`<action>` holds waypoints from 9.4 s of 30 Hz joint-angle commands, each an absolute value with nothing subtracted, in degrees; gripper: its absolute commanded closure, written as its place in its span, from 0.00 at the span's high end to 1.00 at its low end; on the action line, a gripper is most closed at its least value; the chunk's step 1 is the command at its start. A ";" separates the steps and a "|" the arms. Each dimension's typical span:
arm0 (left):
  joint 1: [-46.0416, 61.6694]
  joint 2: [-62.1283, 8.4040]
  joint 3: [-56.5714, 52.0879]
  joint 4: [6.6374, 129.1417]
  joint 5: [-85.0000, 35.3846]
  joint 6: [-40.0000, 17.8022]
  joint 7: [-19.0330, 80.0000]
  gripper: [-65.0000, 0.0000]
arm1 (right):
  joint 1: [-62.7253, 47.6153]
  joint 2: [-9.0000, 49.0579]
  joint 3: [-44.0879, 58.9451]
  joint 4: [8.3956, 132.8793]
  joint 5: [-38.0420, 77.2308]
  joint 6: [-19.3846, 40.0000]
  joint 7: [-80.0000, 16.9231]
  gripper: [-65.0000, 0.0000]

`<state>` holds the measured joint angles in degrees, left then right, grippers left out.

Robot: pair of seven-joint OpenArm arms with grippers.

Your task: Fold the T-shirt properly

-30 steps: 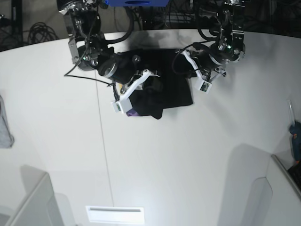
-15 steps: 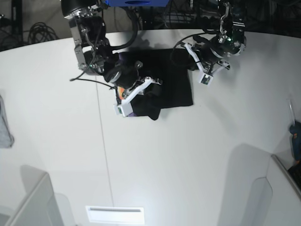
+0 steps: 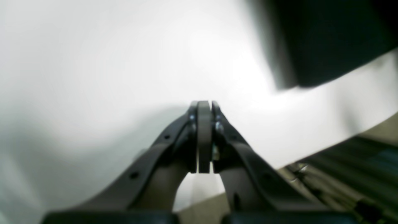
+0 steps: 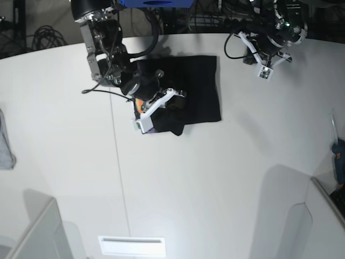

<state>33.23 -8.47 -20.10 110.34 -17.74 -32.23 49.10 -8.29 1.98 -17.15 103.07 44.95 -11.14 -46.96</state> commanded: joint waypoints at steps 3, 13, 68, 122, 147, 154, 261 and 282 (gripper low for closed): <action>34.42 -8.57 -23.69 111.25 -18.42 -34.07 48.22 0.00 | -7.60 1.63 -17.10 104.04 45.93 -10.59 -46.37 0.00; 34.42 -8.75 -30.55 110.99 -18.42 -34.07 48.22 0.00 | -5.58 1.71 -20.79 102.99 46.20 -10.68 -46.46 0.04; 34.24 -8.66 -40.22 111.08 -20.70 -34.15 48.22 0.00 | 10.07 6.99 -44.09 105.63 45.93 -10.86 -49.19 0.29; 17.10 -9.10 -7.87 89.01 -54.99 -16.84 48.31 0.00 | -10.51 19.74 -20.26 114.51 45.93 -10.42 -36.88 0.00; 4.44 -18.24 -1.89 90.42 -39.52 -17.10 69.41 0.00 | -12.88 19.30 -14.20 114.77 46.20 -10.42 -36.79 0.00; -2.86 -21.85 16.57 90.42 -39.52 -16.92 69.14 0.00 | -15.25 19.12 -8.13 114.68 46.20 -10.42 -36.79 0.00; -30.37 -18.59 61.32 81.54 -17.19 -38.37 56.13 0.00 | -29.14 7.87 11.65 114.33 45.85 -10.59 -36.88 0.00; -31.25 -18.24 57.80 81.54 -17.27 -38.46 56.40 0.31 | -29.23 7.87 11.47 114.33 45.85 -10.59 -36.88 0.00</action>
